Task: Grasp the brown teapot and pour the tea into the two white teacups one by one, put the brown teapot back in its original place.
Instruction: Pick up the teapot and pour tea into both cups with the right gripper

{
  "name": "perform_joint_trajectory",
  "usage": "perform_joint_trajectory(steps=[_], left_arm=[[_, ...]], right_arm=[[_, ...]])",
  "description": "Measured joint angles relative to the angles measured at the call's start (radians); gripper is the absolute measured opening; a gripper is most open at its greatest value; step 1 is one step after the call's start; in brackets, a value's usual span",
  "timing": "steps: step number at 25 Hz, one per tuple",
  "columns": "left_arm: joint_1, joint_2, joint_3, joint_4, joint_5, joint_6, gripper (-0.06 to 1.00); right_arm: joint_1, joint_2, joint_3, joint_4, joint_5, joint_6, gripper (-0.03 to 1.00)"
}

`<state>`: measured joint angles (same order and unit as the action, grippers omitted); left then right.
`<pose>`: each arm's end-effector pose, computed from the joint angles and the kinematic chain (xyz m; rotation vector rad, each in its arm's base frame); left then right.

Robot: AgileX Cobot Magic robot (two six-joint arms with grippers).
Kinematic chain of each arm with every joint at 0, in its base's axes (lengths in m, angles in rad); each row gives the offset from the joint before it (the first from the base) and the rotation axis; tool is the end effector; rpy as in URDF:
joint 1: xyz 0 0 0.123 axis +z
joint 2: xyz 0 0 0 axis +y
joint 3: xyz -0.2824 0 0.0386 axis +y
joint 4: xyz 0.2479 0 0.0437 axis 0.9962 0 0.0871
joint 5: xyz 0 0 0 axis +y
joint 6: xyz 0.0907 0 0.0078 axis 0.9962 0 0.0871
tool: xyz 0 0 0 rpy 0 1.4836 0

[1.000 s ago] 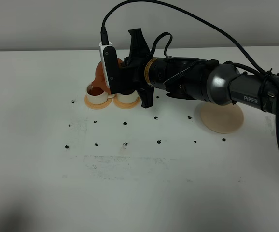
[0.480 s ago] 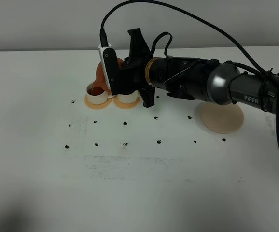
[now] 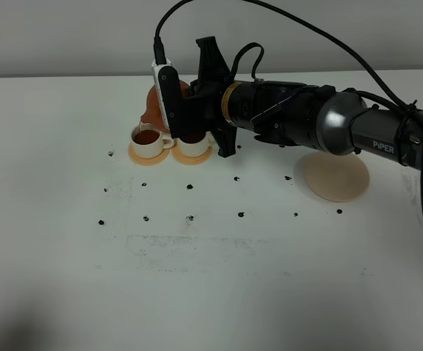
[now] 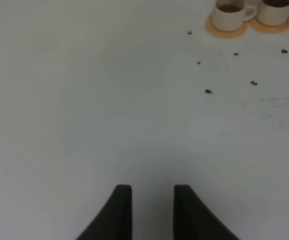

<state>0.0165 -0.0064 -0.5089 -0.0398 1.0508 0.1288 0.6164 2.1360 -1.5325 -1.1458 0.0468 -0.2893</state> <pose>-0.0065 -0.0033 0.2805 0.1152 2.0155 0.0448 0.4029 0.2806 0.1896 -1.8261 1.1382 -0.5295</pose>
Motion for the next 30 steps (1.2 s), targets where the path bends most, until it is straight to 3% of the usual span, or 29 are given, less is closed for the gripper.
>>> perform_joint_trajectory(steps=[30], left_arm=[[0.0,0.0,0.0,0.0,0.0,0.0,0.22]], right_arm=[[-0.003,0.01,0.0,-0.057,0.001,-0.015,0.09]])
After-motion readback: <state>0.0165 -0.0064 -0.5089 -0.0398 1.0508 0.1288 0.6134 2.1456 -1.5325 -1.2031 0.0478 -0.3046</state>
